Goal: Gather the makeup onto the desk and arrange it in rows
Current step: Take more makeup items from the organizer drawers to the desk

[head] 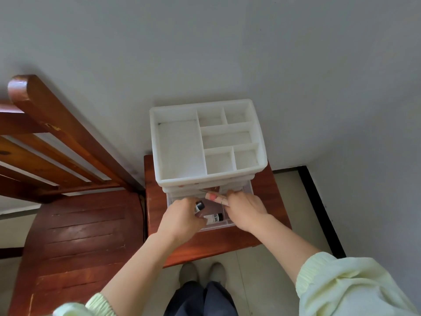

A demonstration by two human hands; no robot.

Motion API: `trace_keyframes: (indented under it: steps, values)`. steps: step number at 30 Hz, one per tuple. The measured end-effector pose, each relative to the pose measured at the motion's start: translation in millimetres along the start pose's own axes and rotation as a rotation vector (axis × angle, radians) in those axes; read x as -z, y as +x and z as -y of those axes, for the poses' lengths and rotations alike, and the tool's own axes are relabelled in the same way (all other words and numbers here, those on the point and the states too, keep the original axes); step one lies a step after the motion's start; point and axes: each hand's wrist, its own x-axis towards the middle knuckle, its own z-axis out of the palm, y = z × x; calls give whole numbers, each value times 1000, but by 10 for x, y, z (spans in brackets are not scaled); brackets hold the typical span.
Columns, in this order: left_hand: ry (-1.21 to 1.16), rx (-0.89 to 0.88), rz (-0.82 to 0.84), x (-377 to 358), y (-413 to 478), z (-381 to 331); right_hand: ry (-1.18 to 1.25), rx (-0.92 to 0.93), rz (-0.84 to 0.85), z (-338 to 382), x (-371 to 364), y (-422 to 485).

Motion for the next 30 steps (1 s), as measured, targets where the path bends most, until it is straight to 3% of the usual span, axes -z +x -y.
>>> trace_keyframes:
  steps: [3,7,21,25,30]
  values:
    - [120,-88,72,-58,138,35,-177,48,-77,24,-54,59]
    - [245,-132,133,-88,309,44,-232,76,-61,23,-157,146]
    - [-7,-176,329,-56,409,102,-17,135,-73,-3,-327,553]
    - [73,-226,338,25,375,28,137,108,-39,16,-306,518]
    - [257,-262,305,63,344,-13,49,185,28,-89,-263,392]
